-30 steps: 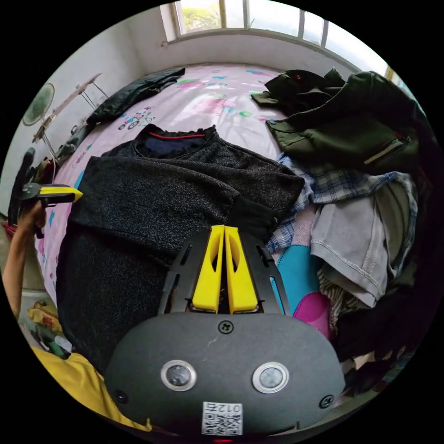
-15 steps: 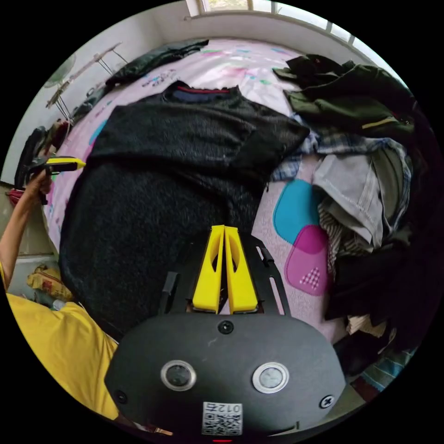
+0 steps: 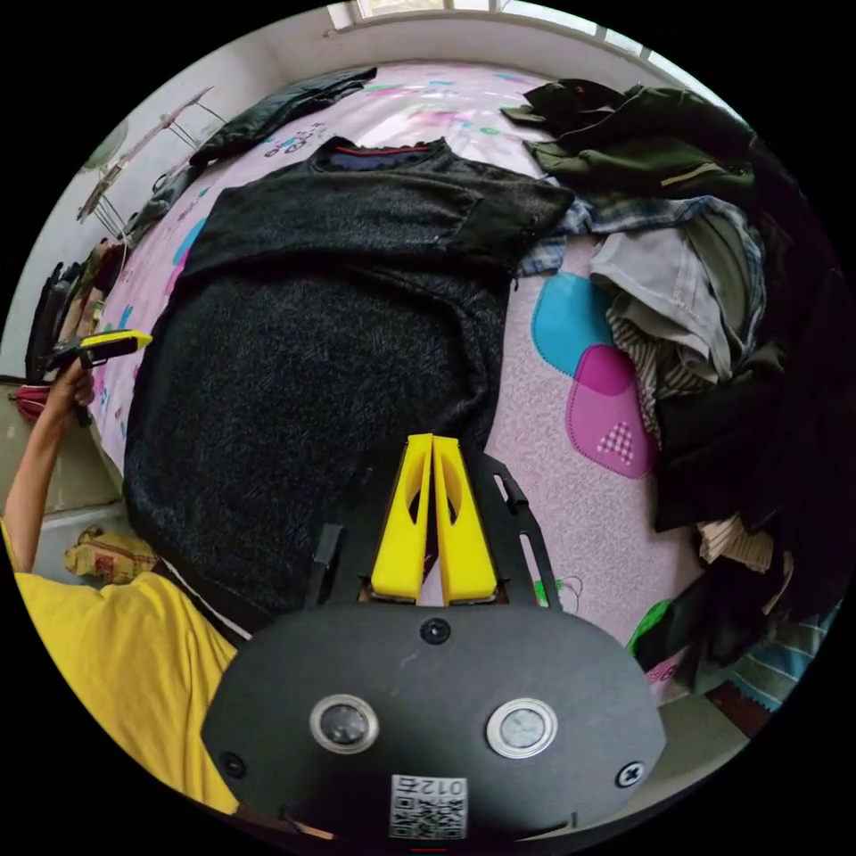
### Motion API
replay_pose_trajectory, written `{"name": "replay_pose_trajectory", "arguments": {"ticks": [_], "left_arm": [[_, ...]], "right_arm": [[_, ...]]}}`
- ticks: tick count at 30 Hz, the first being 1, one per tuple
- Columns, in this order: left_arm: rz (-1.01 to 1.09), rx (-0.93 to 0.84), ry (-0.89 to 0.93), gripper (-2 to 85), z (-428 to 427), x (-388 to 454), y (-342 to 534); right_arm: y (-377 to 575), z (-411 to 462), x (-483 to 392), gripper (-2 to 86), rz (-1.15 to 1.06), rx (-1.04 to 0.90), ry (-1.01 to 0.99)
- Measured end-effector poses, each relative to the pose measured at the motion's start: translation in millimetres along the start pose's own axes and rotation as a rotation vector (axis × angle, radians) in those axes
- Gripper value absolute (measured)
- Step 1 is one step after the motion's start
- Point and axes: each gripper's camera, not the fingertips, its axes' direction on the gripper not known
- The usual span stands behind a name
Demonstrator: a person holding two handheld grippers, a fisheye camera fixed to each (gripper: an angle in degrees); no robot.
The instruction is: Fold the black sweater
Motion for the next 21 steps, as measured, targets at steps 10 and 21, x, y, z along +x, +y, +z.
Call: {"name": "replay_pose_trajectory", "arguments": {"ticks": [10,21], "left_arm": [[-0.1,-0.026,0.016,0.3,40,-16,48],[0.128,-0.19,0.035,0.1,99,38,159]], "right_arm": [[49,10,6,-0.1,0.055,-0.02,-0.041],[190,39,-57,-0.1,-0.228,-0.095,-0.09]]}}
